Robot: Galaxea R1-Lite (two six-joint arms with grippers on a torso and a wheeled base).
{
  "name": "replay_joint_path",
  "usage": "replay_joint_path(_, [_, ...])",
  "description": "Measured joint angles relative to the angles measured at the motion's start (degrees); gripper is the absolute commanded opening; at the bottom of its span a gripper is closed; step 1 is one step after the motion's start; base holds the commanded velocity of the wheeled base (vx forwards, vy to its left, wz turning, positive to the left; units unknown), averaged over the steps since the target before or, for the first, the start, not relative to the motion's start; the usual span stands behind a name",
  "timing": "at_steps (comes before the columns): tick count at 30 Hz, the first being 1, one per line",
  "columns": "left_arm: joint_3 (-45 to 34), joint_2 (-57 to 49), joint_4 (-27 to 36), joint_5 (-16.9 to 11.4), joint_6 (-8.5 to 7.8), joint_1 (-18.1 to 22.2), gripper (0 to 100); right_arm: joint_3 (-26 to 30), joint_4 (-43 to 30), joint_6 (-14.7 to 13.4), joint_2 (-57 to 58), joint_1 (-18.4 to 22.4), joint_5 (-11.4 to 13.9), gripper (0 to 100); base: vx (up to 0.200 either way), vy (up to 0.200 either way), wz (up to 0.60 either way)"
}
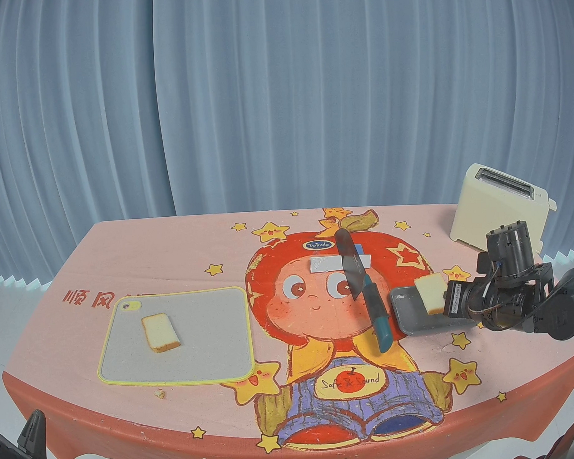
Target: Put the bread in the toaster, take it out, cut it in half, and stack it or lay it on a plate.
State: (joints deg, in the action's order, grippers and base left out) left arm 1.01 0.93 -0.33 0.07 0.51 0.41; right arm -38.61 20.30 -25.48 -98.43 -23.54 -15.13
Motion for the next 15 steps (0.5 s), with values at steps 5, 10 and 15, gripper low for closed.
replay_joint_path(5, [0.00,0.00,0.00,0.00,0.00,0.00,0,0.02,0.00,0.00,-0.57,0.00,-0.13,0,0.000,0.000,0.00])
replay_joint_path(10, [0.00,0.00,0.01,0.00,0.00,0.00,0,0.02,0.00,0.06,-1.29,0.00,-0.20,100,0.000,0.000,0.00])
replay_joint_path(15, [0.00,0.00,0.00,0.00,0.00,0.00,0,0.02,-0.02,0.11,-1.51,0.00,-0.22,100,0.000,0.000,0.00])
